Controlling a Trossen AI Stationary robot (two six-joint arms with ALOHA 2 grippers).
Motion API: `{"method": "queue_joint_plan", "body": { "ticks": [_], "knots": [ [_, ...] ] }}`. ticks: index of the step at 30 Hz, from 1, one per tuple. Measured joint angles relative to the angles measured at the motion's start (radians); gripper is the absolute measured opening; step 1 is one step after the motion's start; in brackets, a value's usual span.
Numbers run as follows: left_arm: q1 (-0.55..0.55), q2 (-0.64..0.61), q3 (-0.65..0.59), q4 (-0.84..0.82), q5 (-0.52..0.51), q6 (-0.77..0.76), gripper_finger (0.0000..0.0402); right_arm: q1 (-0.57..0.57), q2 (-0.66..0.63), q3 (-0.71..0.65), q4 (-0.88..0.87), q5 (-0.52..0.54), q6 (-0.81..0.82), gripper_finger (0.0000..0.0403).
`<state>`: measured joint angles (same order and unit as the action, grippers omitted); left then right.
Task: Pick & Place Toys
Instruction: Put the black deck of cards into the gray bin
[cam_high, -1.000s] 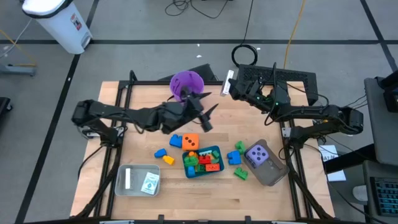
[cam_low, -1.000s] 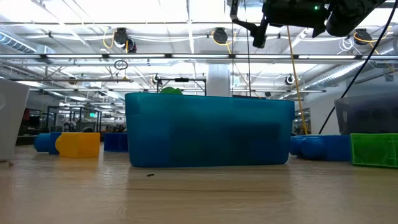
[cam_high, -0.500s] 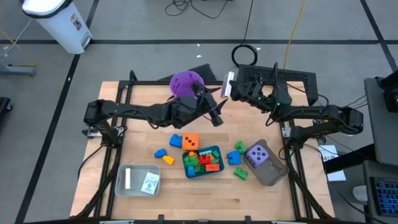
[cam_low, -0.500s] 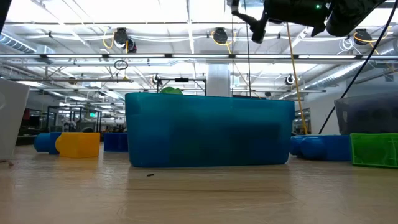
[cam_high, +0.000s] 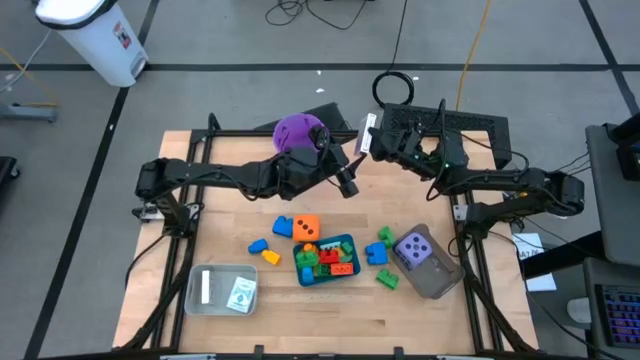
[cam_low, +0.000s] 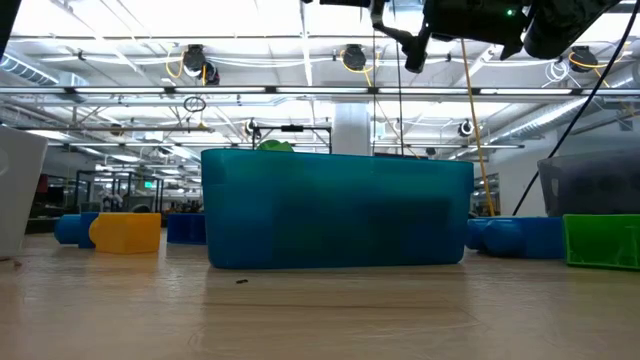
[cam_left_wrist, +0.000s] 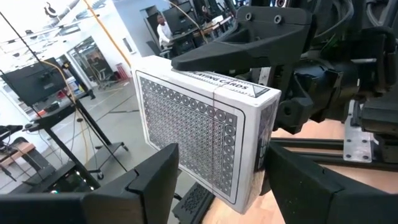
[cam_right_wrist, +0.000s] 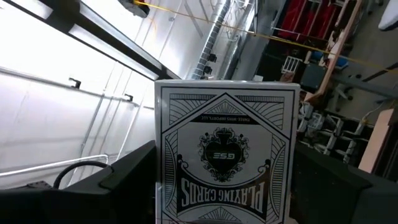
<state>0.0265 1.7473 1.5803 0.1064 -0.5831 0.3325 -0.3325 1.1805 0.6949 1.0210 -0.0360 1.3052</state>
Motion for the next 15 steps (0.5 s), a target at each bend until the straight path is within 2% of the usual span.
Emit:
{"method": "queue_joint_plan", "body": {
  "ticks": [4, 15],
  "knots": [
    [0.0, 0.0, 0.0, 0.0, 0.0, 0.006, 0.0225, 0.0, 0.0, 0.001, -0.005, -0.003, -0.004, 0.0299],
    [0.002, 0.001, -0.001, 0.028, -0.01, 0.034, 0.0117, -0.001, -0.002, 0.003, -0.011, -0.001, -0.007, 0.0299]
  ]
}}
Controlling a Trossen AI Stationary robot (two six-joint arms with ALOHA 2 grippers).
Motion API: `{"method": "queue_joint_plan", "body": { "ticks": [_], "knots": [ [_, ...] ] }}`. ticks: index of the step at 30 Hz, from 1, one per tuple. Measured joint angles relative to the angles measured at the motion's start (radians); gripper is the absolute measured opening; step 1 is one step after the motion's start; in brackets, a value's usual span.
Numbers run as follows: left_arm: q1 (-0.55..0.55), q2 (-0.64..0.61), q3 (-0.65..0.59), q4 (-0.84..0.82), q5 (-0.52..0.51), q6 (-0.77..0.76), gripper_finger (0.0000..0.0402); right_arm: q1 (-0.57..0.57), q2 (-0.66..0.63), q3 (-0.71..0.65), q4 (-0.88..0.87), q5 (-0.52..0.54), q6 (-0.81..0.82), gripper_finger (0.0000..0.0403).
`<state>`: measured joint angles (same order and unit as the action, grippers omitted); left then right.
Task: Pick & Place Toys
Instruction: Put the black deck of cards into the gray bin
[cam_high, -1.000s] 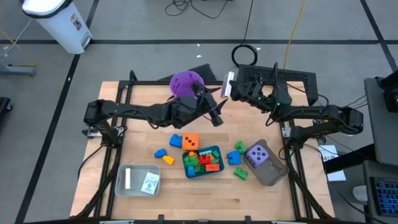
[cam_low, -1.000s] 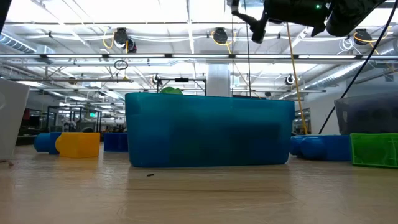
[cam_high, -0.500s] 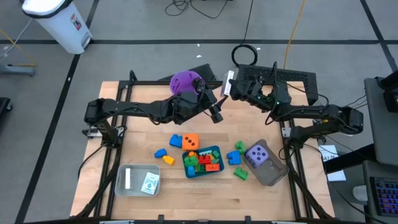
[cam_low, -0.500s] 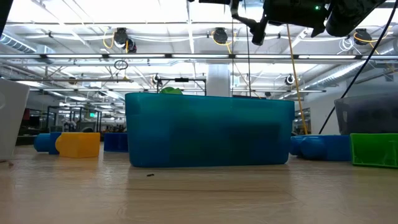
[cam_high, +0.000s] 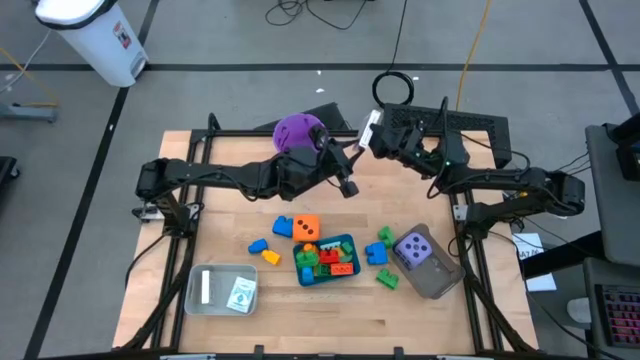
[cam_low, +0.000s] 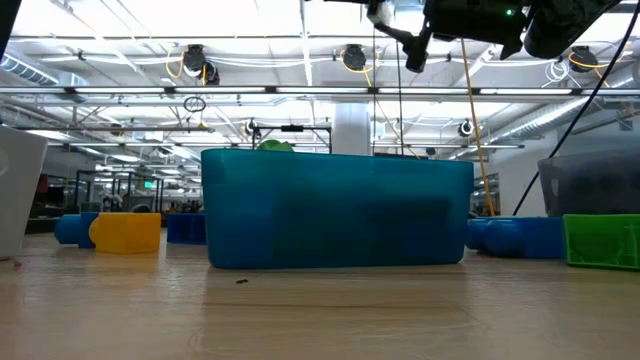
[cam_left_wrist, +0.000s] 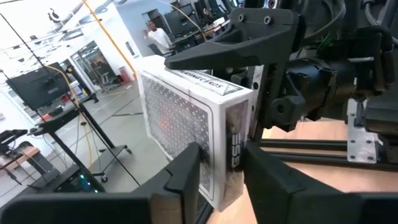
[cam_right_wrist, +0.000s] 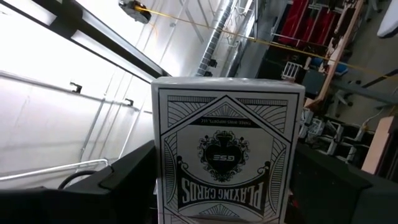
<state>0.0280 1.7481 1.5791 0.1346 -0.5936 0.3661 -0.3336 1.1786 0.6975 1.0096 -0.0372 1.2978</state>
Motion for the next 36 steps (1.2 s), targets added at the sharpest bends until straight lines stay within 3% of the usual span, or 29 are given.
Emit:
{"method": "queue_joint_plan", "body": {
  "ticks": [8, 16, 26, 31, 36],
  "knots": [
    [0.0, 0.0, -0.001, 0.034, -0.006, 0.008, 0.0108, 0.0, -0.001, 0.0, 0.001, -0.002, -0.001, 0.0299],
    [0.001, -0.001, -0.001, 0.057, -0.031, 0.006, 0.0069, 0.0, -0.001, 0.0, 0.002, -0.002, -0.004, 0.03],
    [0.001, -0.014, -0.001, 0.113, -0.056, 0.052, 0.007, -0.002, 0.0, -0.001, 0.029, -0.029, -0.024, 0.0326],
    [0.011, -0.04, 0.006, 0.197, -0.116, 0.05, 0.0065, -0.005, 0.007, -0.008, 0.024, -0.078, -0.031, 0.0328],
    [0.014, -0.051, 0.003, 0.202, -0.094, 0.075, 0.0065, -0.016, 0.005, -0.005, 0.038, -0.072, -0.028, 0.0326]
  ]
}}
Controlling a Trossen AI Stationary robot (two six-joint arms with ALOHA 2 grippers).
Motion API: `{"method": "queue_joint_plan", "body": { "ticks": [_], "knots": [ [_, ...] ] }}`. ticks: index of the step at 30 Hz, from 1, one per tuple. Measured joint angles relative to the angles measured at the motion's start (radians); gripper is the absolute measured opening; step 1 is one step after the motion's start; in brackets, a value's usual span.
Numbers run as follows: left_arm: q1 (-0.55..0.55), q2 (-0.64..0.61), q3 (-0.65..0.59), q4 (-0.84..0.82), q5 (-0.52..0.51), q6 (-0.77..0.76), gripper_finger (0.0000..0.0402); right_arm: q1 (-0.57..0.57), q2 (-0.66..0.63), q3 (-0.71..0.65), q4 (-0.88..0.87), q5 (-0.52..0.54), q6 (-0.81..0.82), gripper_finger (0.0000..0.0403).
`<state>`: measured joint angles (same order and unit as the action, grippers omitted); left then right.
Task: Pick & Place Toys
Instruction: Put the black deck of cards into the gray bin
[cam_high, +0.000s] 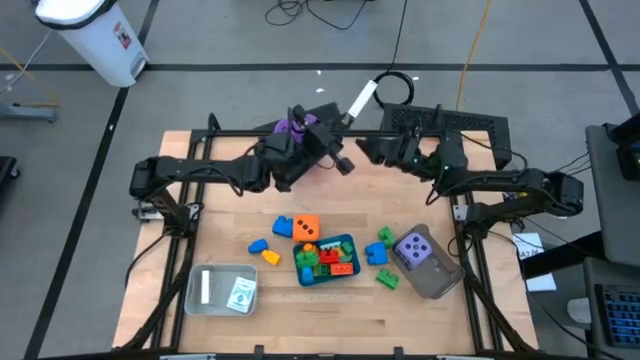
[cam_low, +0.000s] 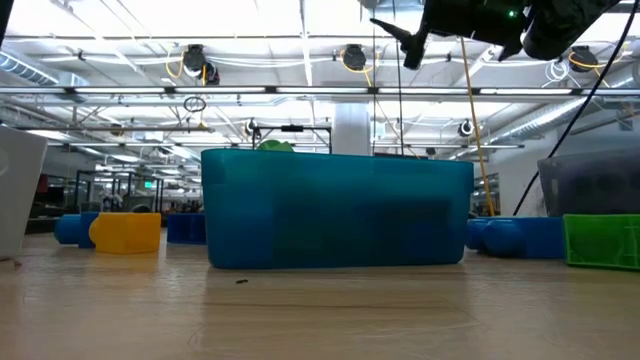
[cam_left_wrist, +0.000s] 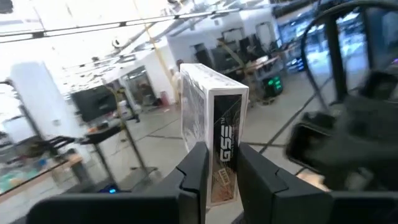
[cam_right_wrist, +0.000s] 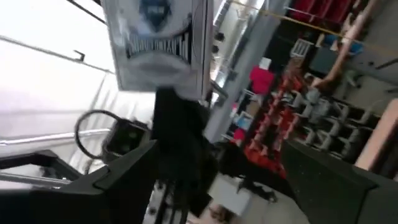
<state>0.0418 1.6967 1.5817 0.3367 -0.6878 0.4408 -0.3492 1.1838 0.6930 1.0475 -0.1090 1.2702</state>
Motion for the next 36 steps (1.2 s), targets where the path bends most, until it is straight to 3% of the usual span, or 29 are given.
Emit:
{"method": "queue_joint_plan", "body": {
  "ticks": [7, 10, 14, 20, 25, 33, 36],
  "knots": [
    [-0.021, -0.112, 0.0, -0.065, -0.065, 0.097, 0.0065, -0.079, -0.011, 0.001, 0.052, -0.091, -0.021, 0.0326],
    [-0.043, -0.191, 0.0, -0.193, -0.061, 0.032, 0.0065, -0.117, -0.023, 0.001, 0.064, -0.142, 0.006, 0.0326],
    [-0.07, -0.322, 0.0, -0.454, -0.032, -0.169, 0.0065, -0.155, -0.033, 0.001, 0.078, -0.186, 0.021, 0.0325],
    [-0.077, -0.473, -0.001, -0.903, 0.309, -0.621, 0.0065, -0.181, -0.035, 0.001, 0.072, -0.237, 0.032, 0.0325],
    [-0.098, -0.536, -0.001, -1.155, 0.575, -0.938, 0.0065, -0.181, -0.035, 0.001, 0.036, -0.241, 0.03, 0.0325],
    [-0.258, -0.524, -0.002, -1.591, 0.795, -1.326, 0.0065, -0.182, -0.035, 0.001, -0.016, -0.335, 0.02, 0.0325],
    [-0.319, -0.489, -0.022, -1.678, 0.886, -1.446, 0.0065, -0.181, -0.035, 0.001, -0.014, -0.368, 0.02, 0.0325]
  ]
}}
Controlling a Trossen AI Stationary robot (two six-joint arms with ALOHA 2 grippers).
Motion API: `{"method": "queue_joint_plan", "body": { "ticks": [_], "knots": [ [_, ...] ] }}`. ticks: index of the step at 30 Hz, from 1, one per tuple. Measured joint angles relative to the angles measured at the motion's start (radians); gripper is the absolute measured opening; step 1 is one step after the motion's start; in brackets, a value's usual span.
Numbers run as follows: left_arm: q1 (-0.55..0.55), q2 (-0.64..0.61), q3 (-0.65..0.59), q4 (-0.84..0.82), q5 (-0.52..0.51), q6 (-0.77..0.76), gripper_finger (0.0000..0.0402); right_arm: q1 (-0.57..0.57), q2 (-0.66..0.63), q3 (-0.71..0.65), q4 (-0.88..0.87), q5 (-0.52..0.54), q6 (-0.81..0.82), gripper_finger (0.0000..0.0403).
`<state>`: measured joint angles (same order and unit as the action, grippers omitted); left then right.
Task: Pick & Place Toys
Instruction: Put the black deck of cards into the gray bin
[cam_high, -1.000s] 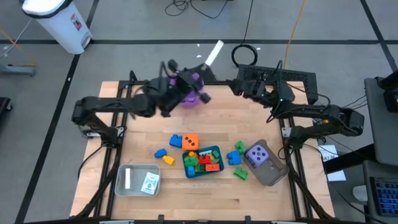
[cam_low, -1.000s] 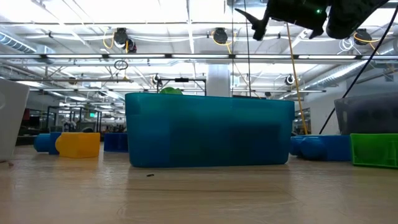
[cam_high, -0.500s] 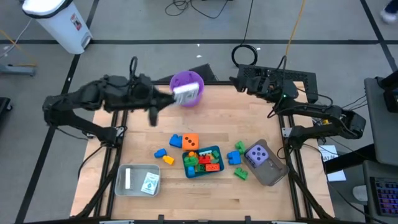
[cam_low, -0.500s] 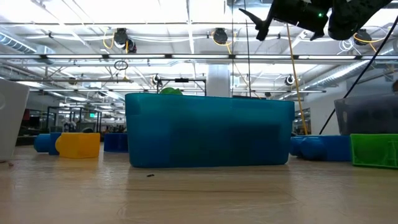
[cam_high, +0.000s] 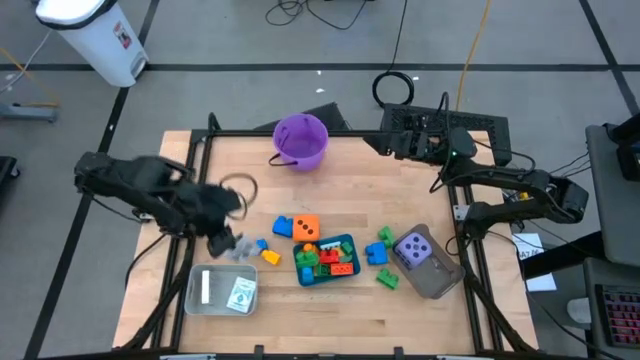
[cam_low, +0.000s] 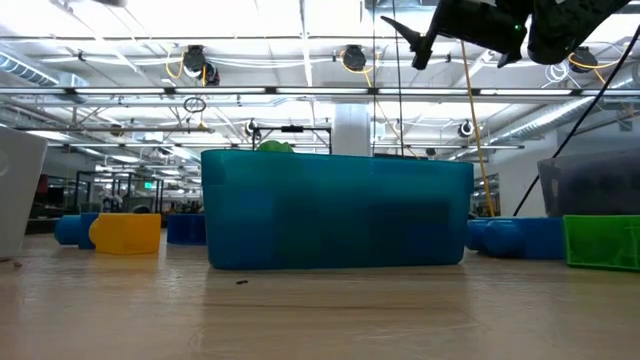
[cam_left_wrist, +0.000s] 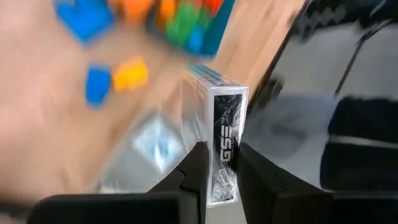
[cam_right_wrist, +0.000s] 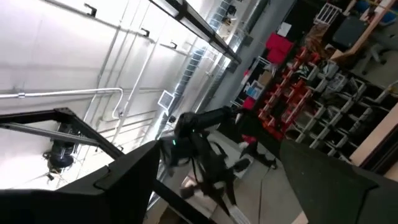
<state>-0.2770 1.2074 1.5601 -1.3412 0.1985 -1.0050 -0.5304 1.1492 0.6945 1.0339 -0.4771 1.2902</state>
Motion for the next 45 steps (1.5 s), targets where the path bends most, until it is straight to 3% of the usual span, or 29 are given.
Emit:
{"method": "queue_joint_plan", "body": {
  "ticks": [4, 9, 12, 15, 28, 38, 45],
  "knots": [
    [-0.078, 0.027, -0.058, 0.006, 0.114, -0.116, 0.0065, 0.0, 0.0, 0.0, 0.0, -0.023, 0.0, 0.0325],
    [-0.145, 0.03, -0.206, 0.133, 0.322, -0.161, 0.0065, 0.0, 0.0, 0.0, -0.005, -0.026, -0.004, 0.0325],
    [-0.142, 0.03, -0.312, 0.206, 0.358, -0.155, 0.0065, 0.0, 0.0, 0.0, -0.007, -0.026, -0.017, 0.0325],
    [-0.128, 0.027, -0.404, 0.244, 0.366, -0.107, 0.0065, 0.0, 0.0, 0.0, -0.01, -0.026, -0.019, 0.0325],
    [-0.031, 0.029, -0.721, 0.409, 0.581, 0.141, 0.0065, 0.002, 0.0, 0.0, -0.082, -0.039, -0.019, 0.0325],
    [0.019, 0.029, -0.793, 0.411, 0.596, 0.238, 0.0066, 0.002, 0.0, 0.0, -0.1, -0.051, -0.027, 0.0325],
    [0.025, 0.029, -0.793, 0.409, 0.548, 0.173, 0.0175, 0.002, 0.0, 0.0, -0.104, -0.052, -0.03, 0.0325]
  ]
}}
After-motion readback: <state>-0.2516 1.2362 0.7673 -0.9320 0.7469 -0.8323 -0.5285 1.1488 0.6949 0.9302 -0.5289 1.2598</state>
